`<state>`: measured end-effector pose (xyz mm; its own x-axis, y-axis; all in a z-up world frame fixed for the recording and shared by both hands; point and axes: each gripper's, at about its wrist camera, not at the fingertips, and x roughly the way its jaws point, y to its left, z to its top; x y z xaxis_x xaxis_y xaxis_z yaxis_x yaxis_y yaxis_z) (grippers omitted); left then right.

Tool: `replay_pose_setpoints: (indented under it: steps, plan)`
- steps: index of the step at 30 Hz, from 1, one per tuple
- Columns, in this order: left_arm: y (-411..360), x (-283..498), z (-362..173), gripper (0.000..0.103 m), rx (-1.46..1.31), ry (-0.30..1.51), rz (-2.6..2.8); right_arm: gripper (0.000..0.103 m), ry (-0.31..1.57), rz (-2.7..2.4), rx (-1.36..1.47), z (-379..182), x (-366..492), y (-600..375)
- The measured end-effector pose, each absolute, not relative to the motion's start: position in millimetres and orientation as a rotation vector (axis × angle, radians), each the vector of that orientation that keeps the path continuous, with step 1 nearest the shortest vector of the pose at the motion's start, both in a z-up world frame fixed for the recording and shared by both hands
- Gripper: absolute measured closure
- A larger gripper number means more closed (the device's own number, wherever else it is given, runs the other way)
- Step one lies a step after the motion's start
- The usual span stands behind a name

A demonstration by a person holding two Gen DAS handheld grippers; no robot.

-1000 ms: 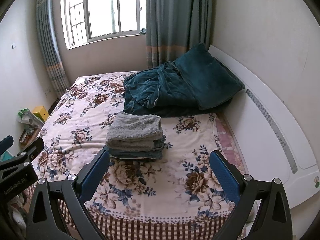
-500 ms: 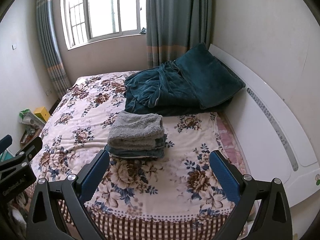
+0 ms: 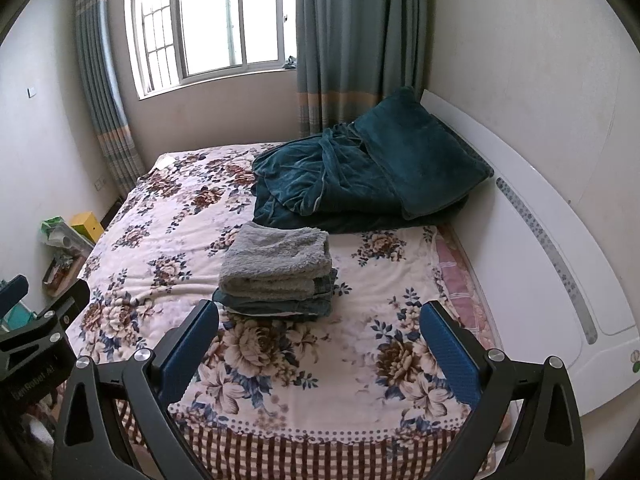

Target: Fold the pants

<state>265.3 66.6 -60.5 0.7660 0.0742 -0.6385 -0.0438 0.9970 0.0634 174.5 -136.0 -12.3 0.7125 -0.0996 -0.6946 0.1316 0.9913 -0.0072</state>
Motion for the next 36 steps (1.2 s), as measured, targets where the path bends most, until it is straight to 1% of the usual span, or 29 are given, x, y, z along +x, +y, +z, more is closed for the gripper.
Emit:
replay_pose_setpoints:
  steps: [36]
  plan:
    - [64.9, 260.3, -55.3, 0.0, 0.038, 0.679, 0.068, 0.0, 0.761, -0.117, 0.039, -8.1, 176.5, -129.7]
